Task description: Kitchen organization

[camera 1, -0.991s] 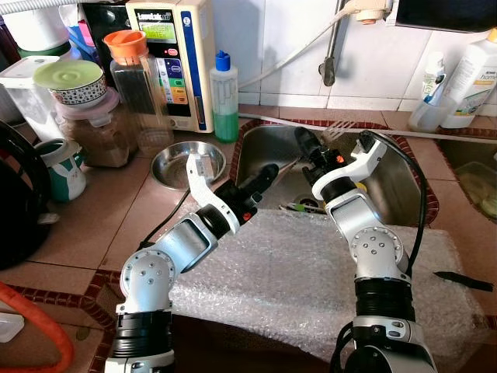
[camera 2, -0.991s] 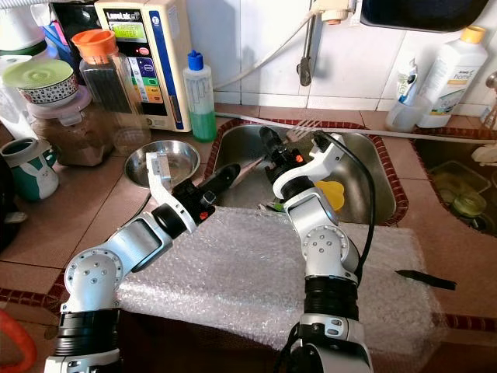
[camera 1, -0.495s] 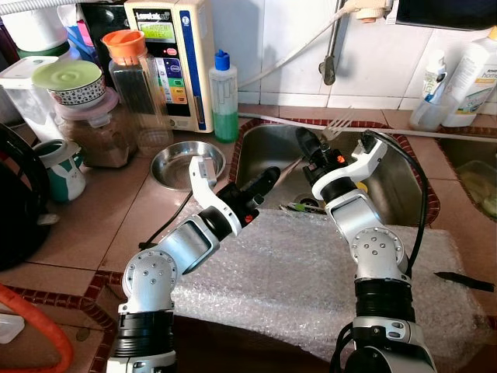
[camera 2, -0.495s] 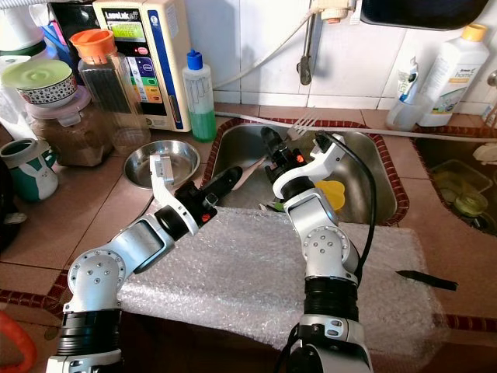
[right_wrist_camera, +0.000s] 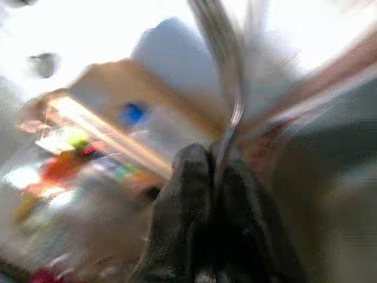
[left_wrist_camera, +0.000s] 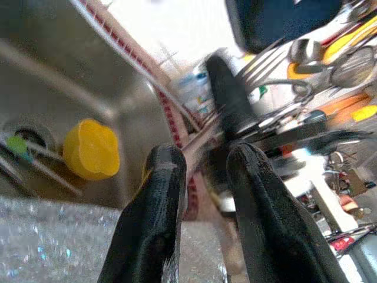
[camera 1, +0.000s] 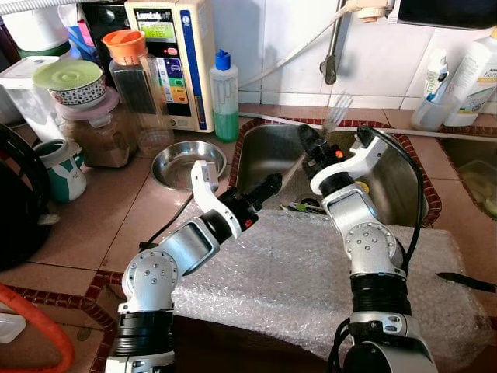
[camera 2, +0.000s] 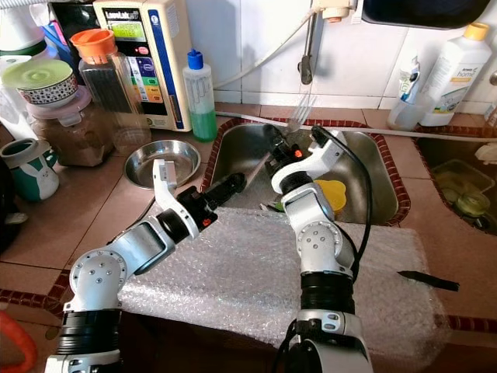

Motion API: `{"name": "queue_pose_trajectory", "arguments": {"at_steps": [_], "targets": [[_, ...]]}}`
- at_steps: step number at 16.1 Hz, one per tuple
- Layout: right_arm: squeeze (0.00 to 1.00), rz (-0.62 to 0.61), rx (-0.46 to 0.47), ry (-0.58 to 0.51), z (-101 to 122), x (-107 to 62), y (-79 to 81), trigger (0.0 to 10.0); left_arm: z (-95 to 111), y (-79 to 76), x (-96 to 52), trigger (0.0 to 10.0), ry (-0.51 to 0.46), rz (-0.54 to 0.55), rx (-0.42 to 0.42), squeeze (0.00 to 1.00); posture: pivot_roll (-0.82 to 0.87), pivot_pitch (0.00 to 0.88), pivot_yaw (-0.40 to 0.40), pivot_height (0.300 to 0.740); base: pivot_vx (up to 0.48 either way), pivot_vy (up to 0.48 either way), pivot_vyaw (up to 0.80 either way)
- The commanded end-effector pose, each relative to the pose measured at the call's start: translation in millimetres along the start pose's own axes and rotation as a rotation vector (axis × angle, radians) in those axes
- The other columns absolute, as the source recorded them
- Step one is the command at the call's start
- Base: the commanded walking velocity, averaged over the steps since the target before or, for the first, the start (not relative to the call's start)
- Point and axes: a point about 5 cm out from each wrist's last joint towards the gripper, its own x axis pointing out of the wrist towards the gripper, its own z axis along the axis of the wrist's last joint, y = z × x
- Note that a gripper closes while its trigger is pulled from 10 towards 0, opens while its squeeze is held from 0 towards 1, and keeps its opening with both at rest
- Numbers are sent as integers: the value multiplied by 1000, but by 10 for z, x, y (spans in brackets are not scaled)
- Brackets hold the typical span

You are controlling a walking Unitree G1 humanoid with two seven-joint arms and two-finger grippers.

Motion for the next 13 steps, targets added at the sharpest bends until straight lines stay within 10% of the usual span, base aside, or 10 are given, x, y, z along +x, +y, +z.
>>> {"name": "queue_pose_trajectory", "arguments": {"at_steps": [1,9,13], "targets": [[0,-60,-16,-19,34,-23,-120,0,46,-43,-12,10000,-8,-13,35,1000,-2,0,79,740,0,0,0],[0,-182,-673,-23,221,52,-491,0,-84,100,-142,10000,113,69,304,1000,22,0,68,740,0,0,0],[0,-117,-1143,124,90,-11,-659,0,-243,166,-147,10000,194,94,521,1000,24,0,71,740,0,0,0]]}}
